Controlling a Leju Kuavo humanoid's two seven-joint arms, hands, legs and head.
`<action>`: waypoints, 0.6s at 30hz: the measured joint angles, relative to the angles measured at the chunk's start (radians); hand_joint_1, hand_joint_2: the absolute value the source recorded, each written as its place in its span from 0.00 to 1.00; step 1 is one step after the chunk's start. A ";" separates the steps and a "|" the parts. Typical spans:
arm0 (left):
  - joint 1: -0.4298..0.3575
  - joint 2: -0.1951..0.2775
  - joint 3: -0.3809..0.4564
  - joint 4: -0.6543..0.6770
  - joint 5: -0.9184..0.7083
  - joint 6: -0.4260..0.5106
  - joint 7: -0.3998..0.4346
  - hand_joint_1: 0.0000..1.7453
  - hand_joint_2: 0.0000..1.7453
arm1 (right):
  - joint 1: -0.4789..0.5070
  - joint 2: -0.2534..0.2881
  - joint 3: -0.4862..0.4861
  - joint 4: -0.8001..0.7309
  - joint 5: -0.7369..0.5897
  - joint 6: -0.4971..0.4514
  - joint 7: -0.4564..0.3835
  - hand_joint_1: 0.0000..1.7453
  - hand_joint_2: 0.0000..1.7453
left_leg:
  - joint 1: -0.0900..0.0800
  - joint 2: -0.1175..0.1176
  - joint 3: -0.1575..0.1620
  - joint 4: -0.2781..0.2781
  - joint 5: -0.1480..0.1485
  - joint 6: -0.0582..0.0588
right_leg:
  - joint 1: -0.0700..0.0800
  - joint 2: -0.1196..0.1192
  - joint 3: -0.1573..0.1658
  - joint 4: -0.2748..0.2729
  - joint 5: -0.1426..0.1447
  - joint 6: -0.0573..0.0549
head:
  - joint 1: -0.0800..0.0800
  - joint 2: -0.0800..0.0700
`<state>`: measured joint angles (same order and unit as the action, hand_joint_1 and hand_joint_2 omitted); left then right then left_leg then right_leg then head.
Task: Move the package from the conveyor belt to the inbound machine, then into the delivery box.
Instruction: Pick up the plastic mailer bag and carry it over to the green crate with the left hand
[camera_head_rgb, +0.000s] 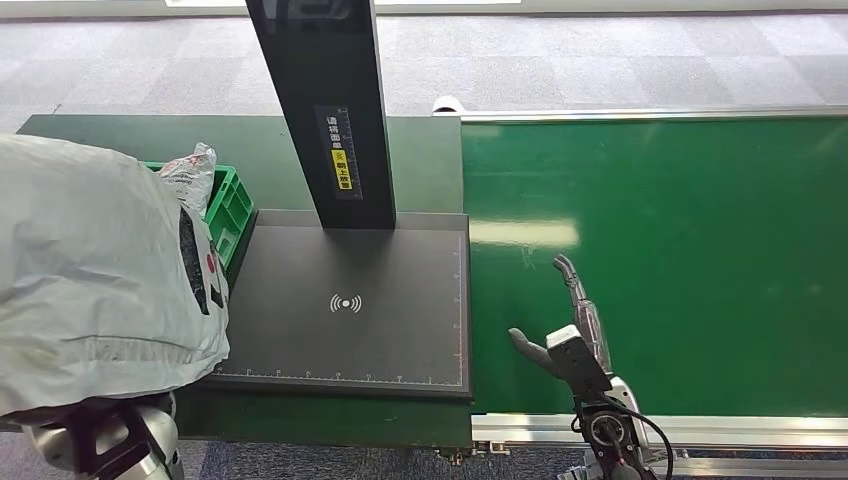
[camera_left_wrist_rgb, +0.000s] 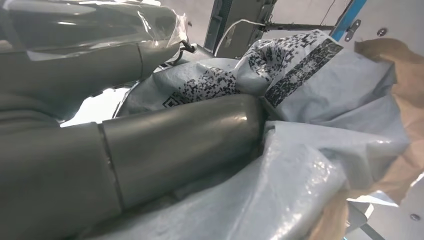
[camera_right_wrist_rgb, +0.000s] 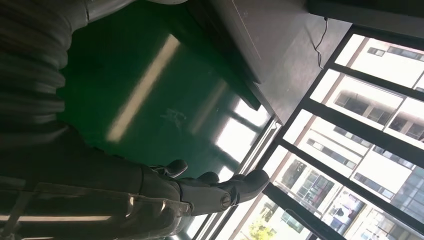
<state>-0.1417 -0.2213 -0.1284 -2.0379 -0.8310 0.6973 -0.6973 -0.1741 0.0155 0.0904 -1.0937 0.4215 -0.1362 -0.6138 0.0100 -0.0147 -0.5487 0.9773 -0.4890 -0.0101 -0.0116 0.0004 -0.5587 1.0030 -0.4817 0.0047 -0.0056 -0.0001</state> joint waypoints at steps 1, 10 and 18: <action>-0.001 0.000 0.001 -0.003 -0.005 0.000 0.000 1.00 0.00 | 0.000 0.000 0.000 0.000 0.000 0.000 0.000 0.00 1.00 | 0.000 0.000 0.000 0.000 0.000 0.000 | 0.000 0.000 0.000 0.000 0.000 0.000 | 0.000 0.000; -0.071 0.012 0.046 -0.039 -0.187 0.000 0.000 1.00 0.00 | 0.016 -0.002 0.000 0.000 0.002 -0.001 -0.004 0.00 1.00 | 0.000 0.000 0.000 0.000 0.000 0.000 | 0.000 0.000 0.000 0.000 0.000 0.000 | 0.000 0.000; -0.181 0.043 0.140 0.007 -0.358 0.000 0.000 1.00 0.00 | 0.048 -0.006 0.000 -0.011 0.008 -0.011 -0.003 0.00 1.00 | 0.000 0.002 0.001 0.000 0.000 0.000 | 0.000 0.001 0.000 0.000 0.000 0.000 | 0.000 0.000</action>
<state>-0.3228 -0.1783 0.0119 -2.0312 -1.1891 0.6970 -0.6973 -0.1261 0.0096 0.0904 -1.1050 0.4295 -0.1471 -0.6167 0.0100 -0.0130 -0.5480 0.9774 -0.4888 -0.0103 -0.0116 0.0016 -0.5585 1.0031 -0.4814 0.0046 -0.0055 -0.0003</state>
